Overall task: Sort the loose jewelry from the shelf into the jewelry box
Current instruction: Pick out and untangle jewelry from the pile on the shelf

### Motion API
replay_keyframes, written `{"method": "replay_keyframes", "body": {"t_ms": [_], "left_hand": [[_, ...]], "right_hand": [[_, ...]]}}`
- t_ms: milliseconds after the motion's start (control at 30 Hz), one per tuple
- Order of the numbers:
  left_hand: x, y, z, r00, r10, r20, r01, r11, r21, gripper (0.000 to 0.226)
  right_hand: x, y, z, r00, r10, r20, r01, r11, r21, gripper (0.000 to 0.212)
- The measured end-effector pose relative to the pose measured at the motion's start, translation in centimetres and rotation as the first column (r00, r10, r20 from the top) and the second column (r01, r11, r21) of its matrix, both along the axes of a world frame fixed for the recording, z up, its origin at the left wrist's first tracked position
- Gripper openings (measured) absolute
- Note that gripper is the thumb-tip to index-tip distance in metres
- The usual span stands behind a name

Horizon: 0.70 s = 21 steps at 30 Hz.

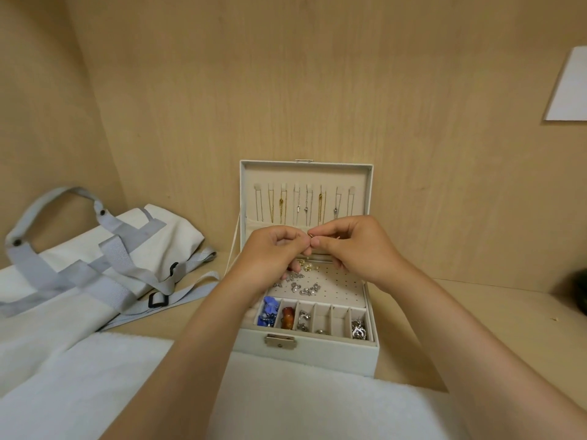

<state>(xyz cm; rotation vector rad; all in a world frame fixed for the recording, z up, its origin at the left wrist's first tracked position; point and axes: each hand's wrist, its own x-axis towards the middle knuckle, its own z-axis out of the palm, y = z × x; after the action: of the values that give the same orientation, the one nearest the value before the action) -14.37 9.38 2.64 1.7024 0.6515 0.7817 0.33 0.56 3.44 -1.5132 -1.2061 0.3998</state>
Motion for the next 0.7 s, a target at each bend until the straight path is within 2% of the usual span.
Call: {"method": "replay_keyframes", "body": {"t_ms": [100, 200, 300, 400, 533, 700], "left_hand": [[0.1, 0.3, -0.2, 1.0, -0.02, -0.022, 0.021, 1.0, 0.017, 0.009], [0.2, 0.9, -0.7, 0.998, 0.022, -0.063, -0.014, 0.994, 0.111, 0.008], [0.4, 1.9, -1.1, 0.973, 0.101, -0.21, -0.021, 0.935, 0.355, 0.012], [0.8, 2.4, -0.9, 0.894, 0.179, -0.411, 0.114, 0.796, 0.595, 0.016], [1.7, 2.3, -0.5, 0.857, 0.188, -0.48, 0.215, 0.716, 0.664, 0.018], [1.8, 2.9, -0.9, 0.86, 0.179, -0.477, 0.202, 0.739, 0.643, 0.018]], "right_hand": [[0.6, 0.2, -0.3, 0.997, -0.054, 0.054, 0.054, 0.999, -0.002, 0.01], [1.6, 0.2, -1.1, 0.959, -0.141, 0.247, 0.155, 0.987, -0.04, 0.008], [2.0, 0.2, -2.1, 0.845, -0.175, 0.505, 0.268, 0.956, -0.118, 0.005], [1.5, 0.3, -2.5, 0.745, -0.151, 0.65, 0.31, 0.941, -0.137, 0.006], [1.3, 0.5, -2.7, 0.664, -0.15, 0.732, 0.308, 0.948, -0.085, 0.009], [1.4, 0.7, -2.6, 0.584, -0.105, 0.805, 0.274, 0.959, -0.074, 0.011]]}}
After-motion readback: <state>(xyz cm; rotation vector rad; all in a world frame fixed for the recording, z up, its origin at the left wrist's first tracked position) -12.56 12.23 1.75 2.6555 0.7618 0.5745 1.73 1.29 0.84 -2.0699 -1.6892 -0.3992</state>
